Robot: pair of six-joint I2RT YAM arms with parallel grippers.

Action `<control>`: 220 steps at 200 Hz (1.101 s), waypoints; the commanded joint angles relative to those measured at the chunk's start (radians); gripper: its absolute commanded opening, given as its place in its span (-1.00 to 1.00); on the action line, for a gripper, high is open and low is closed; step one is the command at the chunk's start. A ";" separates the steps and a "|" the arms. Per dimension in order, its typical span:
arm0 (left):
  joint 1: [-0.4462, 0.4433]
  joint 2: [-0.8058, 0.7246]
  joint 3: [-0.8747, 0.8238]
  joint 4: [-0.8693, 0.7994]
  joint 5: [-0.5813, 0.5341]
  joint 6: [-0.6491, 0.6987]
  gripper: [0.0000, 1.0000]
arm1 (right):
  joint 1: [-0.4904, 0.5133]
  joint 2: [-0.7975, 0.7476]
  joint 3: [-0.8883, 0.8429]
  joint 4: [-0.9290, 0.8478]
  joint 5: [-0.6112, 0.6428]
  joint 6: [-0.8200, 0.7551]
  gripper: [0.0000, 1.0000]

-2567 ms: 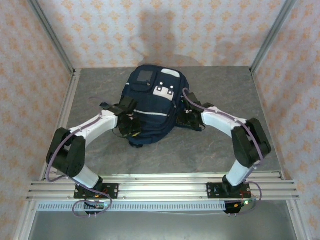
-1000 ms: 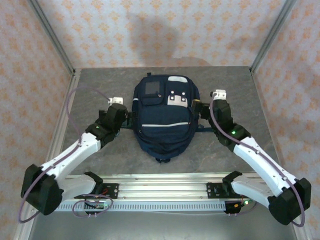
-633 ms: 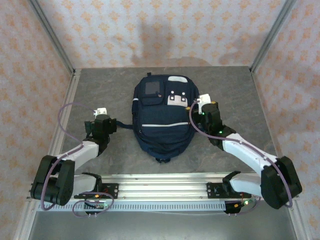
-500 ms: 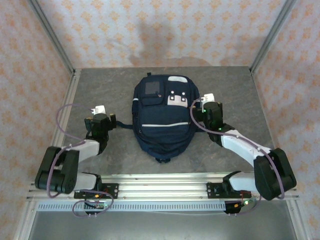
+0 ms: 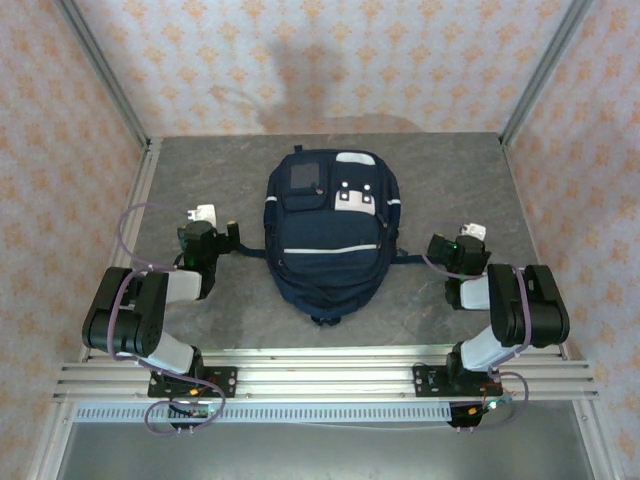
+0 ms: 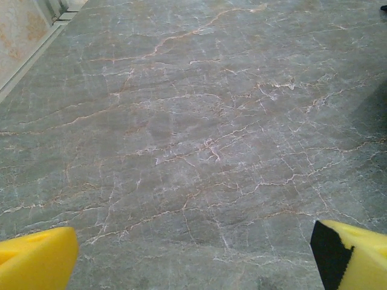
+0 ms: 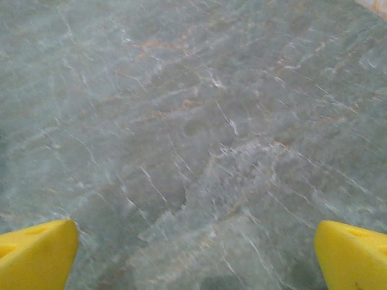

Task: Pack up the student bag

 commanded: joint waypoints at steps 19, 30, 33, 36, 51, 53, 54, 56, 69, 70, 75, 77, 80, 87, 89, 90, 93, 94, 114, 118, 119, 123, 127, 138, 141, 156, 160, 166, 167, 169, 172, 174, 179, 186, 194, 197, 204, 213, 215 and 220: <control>-0.002 -0.008 0.018 0.028 0.007 0.015 1.00 | 0.044 -0.002 0.102 0.026 -0.018 -0.014 0.99; -0.001 -0.008 0.017 0.028 0.007 0.016 1.00 | 0.051 0.001 0.094 0.049 -0.011 -0.020 0.99; -0.002 -0.008 0.017 0.029 0.007 0.017 1.00 | 0.051 0.001 0.094 0.049 -0.012 -0.020 0.99; -0.002 -0.008 0.017 0.029 0.006 0.016 1.00 | 0.051 -0.001 0.094 0.045 -0.014 -0.020 0.99; -0.002 -0.008 0.017 0.028 0.007 0.016 1.00 | 0.051 0.001 0.098 0.039 -0.035 -0.029 0.99; -0.002 -0.008 0.017 0.028 0.007 0.016 1.00 | 0.052 -0.001 0.097 0.039 -0.035 -0.029 0.99; -0.001 -0.008 0.017 0.028 0.007 0.016 1.00 | 0.052 -0.002 0.097 0.040 -0.035 -0.029 0.99; -0.002 -0.008 0.017 0.028 0.007 0.016 1.00 | 0.051 -0.002 0.097 0.039 -0.034 -0.029 0.99; -0.001 -0.008 0.017 0.031 0.007 0.015 1.00 | 0.051 0.000 0.098 0.038 -0.032 -0.029 0.99; -0.001 -0.008 0.017 0.030 0.007 0.016 1.00 | 0.051 -0.001 0.098 0.038 -0.032 -0.030 0.99; -0.001 -0.008 0.017 0.031 0.007 0.014 1.00 | 0.052 0.000 0.098 0.038 -0.033 -0.029 0.99; -0.001 -0.008 0.017 0.031 0.007 0.014 1.00 | 0.052 0.000 0.098 0.039 -0.033 -0.030 0.99; -0.001 -0.008 0.017 0.030 0.009 0.014 1.00 | 0.051 0.000 0.098 0.039 -0.034 -0.030 0.99; -0.001 -0.007 0.017 0.030 0.009 0.014 1.00 | 0.051 0.000 0.098 0.039 -0.034 -0.029 0.99; -0.001 -0.007 0.017 0.030 0.009 0.013 1.00 | 0.051 0.000 0.098 0.039 -0.034 -0.029 0.99; -0.001 -0.008 0.017 0.030 0.008 0.014 1.00 | 0.051 0.000 0.099 0.039 -0.034 -0.029 0.99; -0.001 -0.007 0.017 0.031 0.008 0.014 1.00 | 0.051 -0.001 0.098 0.039 -0.034 -0.030 0.99; -0.001 -0.006 0.017 0.031 0.009 0.014 1.00 | 0.051 0.000 0.098 0.039 -0.034 -0.029 0.99; 0.000 -0.006 0.015 0.035 0.007 0.016 1.00 | 0.051 0.000 0.098 0.039 -0.034 -0.029 0.99; 0.000 -0.006 0.016 0.035 0.007 0.016 1.00 | 0.051 0.000 0.098 0.039 -0.034 -0.029 0.98; 0.000 -0.006 0.015 0.035 0.007 0.016 1.00 | 0.051 -0.001 0.098 0.039 -0.034 -0.029 0.98; -0.001 -0.006 0.016 0.034 0.007 0.015 1.00 | 0.051 0.000 0.098 0.039 -0.034 -0.029 0.99; -0.001 -0.006 0.017 0.032 0.007 0.015 1.00 | 0.051 0.000 0.098 0.039 -0.034 -0.029 0.99; -0.001 -0.008 0.017 0.029 0.007 0.016 1.00 | 0.051 0.000 0.098 0.040 -0.034 -0.029 0.99; -0.001 -0.009 0.017 0.029 0.008 0.015 1.00 | 0.051 0.001 0.098 0.039 -0.034 -0.029 0.99; -0.001 -0.008 0.017 0.029 0.008 0.016 1.00 | 0.051 0.000 0.098 0.039 -0.033 -0.029 0.99; -0.001 -0.008 0.017 0.029 0.007 0.015 1.00 | 0.051 0.000 0.098 0.039 -0.034 -0.029 0.99; -0.001 -0.008 0.017 0.029 0.007 0.015 1.00 | 0.051 0.000 0.098 0.039 -0.034 -0.029 0.99; -0.001 -0.008 0.017 0.029 0.007 0.015 1.00 | 0.051 0.000 0.098 0.039 -0.034 -0.029 0.99; -0.001 -0.009 0.017 0.028 0.008 0.016 1.00 | 0.051 0.000 0.098 0.039 -0.034 -0.030 0.99; -0.001 -0.008 0.017 0.028 0.008 0.015 1.00 | 0.051 -0.001 0.098 0.039 -0.033 -0.029 0.99; -0.001 -0.008 0.017 0.028 0.007 0.016 1.00 | 0.051 -0.001 0.098 0.039 -0.033 -0.029 0.99; -0.001 -0.009 0.017 0.029 0.007 0.014 1.00 | 0.051 0.001 0.098 0.039 -0.033 -0.029 0.99; -0.001 -0.008 0.017 0.028 0.007 0.016 1.00 | 0.051 0.000 0.098 0.039 -0.032 -0.029 0.99; 0.000 -0.008 0.017 0.029 0.007 0.016 1.00 | 0.051 0.001 0.098 0.039 -0.033 -0.029 0.99; -0.001 -0.008 0.017 0.029 0.008 0.016 1.00 | 0.051 0.000 0.098 0.039 -0.032 -0.029 0.99; -0.001 -0.009 0.017 0.028 0.007 0.016 1.00 | 0.052 0.000 0.098 0.039 -0.032 -0.029 0.99; -0.001 -0.008 0.017 0.029 0.007 0.016 1.00 | 0.051 0.000 0.098 0.039 -0.032 -0.029 0.99; -0.001 -0.008 0.017 0.028 0.007 0.016 1.00 | 0.051 0.001 0.098 0.039 -0.032 -0.029 0.99; -0.001 -0.008 0.017 0.028 0.007 0.015 1.00 | 0.051 0.001 0.098 0.039 -0.032 -0.030 0.99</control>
